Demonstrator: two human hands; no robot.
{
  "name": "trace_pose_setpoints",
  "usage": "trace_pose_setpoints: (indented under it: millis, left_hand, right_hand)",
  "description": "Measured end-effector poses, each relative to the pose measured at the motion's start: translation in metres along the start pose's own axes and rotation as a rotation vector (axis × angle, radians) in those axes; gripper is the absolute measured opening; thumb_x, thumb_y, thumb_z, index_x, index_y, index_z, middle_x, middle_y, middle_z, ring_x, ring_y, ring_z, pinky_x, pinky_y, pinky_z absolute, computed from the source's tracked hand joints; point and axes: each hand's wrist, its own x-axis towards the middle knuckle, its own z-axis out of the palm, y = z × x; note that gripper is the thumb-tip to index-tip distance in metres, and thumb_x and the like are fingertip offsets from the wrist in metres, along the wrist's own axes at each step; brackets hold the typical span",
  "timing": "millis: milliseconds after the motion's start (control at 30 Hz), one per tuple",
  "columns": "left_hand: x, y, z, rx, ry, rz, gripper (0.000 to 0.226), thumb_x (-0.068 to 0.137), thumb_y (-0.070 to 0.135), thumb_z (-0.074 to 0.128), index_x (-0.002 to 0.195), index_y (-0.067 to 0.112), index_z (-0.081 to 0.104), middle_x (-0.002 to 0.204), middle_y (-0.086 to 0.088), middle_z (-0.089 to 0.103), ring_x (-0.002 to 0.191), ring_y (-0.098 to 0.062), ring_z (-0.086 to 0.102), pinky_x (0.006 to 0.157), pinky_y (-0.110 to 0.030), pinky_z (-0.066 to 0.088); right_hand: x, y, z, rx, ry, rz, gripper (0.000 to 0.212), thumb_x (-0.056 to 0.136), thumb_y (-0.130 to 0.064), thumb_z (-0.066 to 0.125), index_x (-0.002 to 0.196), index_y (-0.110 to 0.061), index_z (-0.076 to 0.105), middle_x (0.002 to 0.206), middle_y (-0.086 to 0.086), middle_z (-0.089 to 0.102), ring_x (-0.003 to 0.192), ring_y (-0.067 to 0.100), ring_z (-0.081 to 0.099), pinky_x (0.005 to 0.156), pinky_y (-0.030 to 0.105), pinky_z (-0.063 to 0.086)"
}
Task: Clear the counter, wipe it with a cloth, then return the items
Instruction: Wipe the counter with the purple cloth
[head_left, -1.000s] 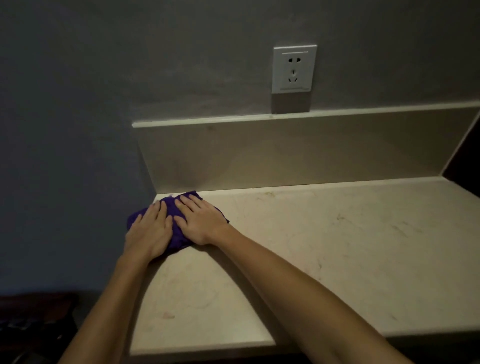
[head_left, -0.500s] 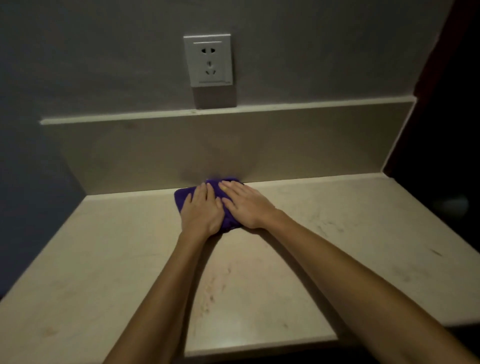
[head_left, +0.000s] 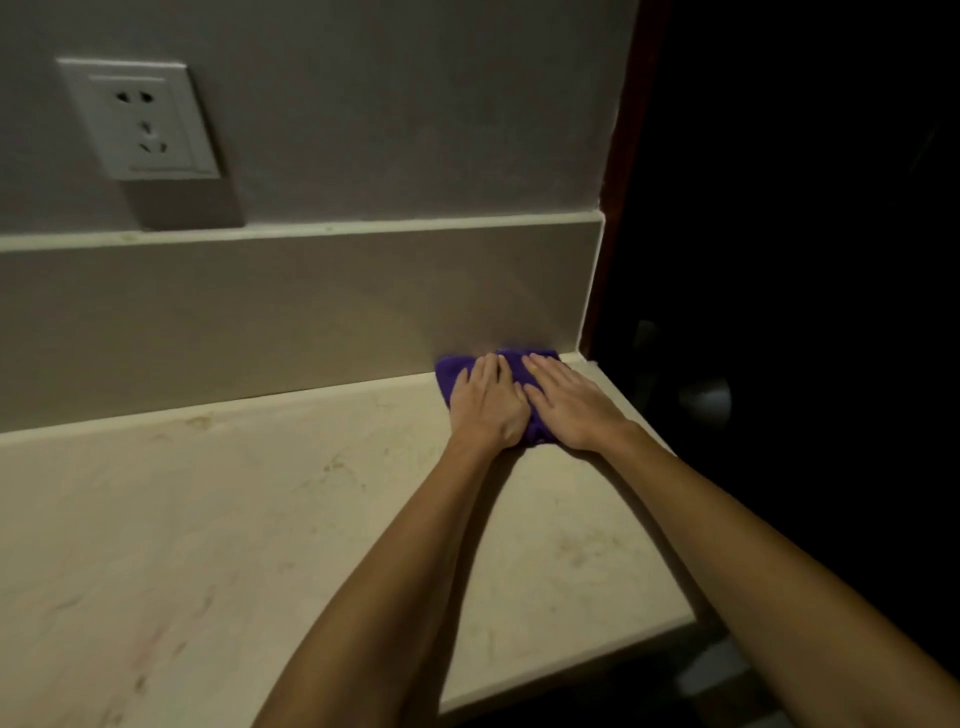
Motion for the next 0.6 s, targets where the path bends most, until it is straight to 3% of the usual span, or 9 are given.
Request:
trace_pose_setpoints:
  millis: [133,267,600]
  left_hand:
    - [0.011,0.032,0.007,-0.019,-0.018,0.124,0.056,0.105,0.038,0.025,0.151,0.008,0.04,0.153,-0.011,0.046,0.14,-0.024,0.043,0.121,-0.043,0.029]
    - [0.002,0.057,0.011,-0.011,-0.053,0.21,0.057,0.106,0.037,0.023,0.155,0.01,0.037,0.159,-0.01,0.04,0.147,-0.024,0.037,0.123,-0.044,0.025]
    - [-0.033,0.025,0.006,-0.05,-0.096,0.199,0.061,0.106,0.042,0.015,0.161,0.018,0.029,0.168,-0.004,0.026,0.155,-0.019,0.022,0.127,-0.044,0.016]
  right_hand:
    - [-0.015,0.034,-0.005,-0.033,0.014,0.108,0.06,0.11,-0.046,0.014,0.165,-0.022,0.014,0.173,-0.004,0.012,0.159,0.011,0.009,0.13,0.037,0.005]
    - [-0.039,0.054,-0.005,-0.028,0.035,0.205,0.061,0.109,-0.048,0.011,0.166,-0.026,0.01,0.173,-0.006,0.008,0.159,0.01,0.006,0.13,0.039,0.007]
    - [-0.064,0.011,-0.002,-0.099,0.004,0.247,0.061,0.11,-0.045,0.01,0.165,-0.019,0.004,0.174,0.001,0.0,0.16,0.018,-0.005,0.129,0.04,-0.001]
